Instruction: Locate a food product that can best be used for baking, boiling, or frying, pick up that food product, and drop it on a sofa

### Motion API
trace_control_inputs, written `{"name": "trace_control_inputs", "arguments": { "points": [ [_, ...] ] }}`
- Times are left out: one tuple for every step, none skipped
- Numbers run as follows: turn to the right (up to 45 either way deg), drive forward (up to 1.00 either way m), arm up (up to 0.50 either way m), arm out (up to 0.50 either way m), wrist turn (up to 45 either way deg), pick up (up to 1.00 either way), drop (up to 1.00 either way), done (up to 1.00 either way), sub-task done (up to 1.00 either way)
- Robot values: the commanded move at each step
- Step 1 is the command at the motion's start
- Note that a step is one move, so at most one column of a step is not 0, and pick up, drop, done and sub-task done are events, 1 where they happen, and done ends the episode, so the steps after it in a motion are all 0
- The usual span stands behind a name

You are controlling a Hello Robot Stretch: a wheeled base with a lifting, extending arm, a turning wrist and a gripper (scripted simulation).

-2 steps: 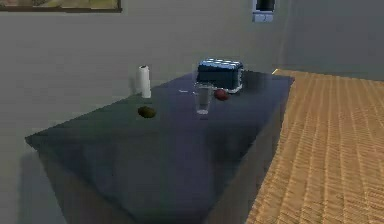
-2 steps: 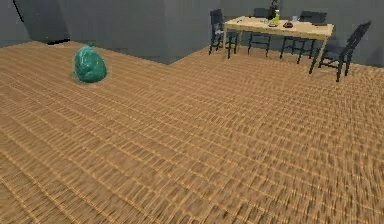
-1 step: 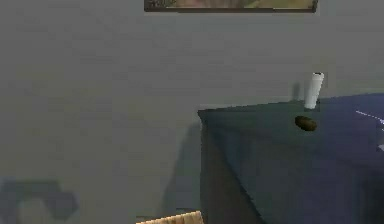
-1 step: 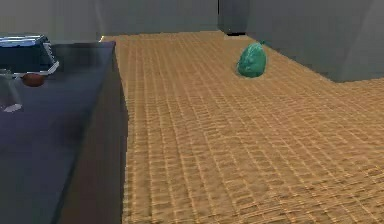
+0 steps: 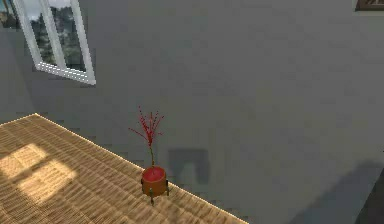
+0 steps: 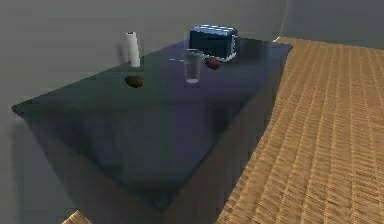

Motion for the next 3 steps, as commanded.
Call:
{"name": "trace_control_inputs", "arguments": {
  "points": [
    [-12.0,0.0,0.0,0.0,0.0,0.0,0.0,0.0,0.0],
    [42.0,0.0,0.0,0.0,0.0,0.0,0.0,0.0,0.0],
    [0.0,0.65,0.0,0.0,0.0,0.0,0.0,0.0,0.0]
  ]
}}
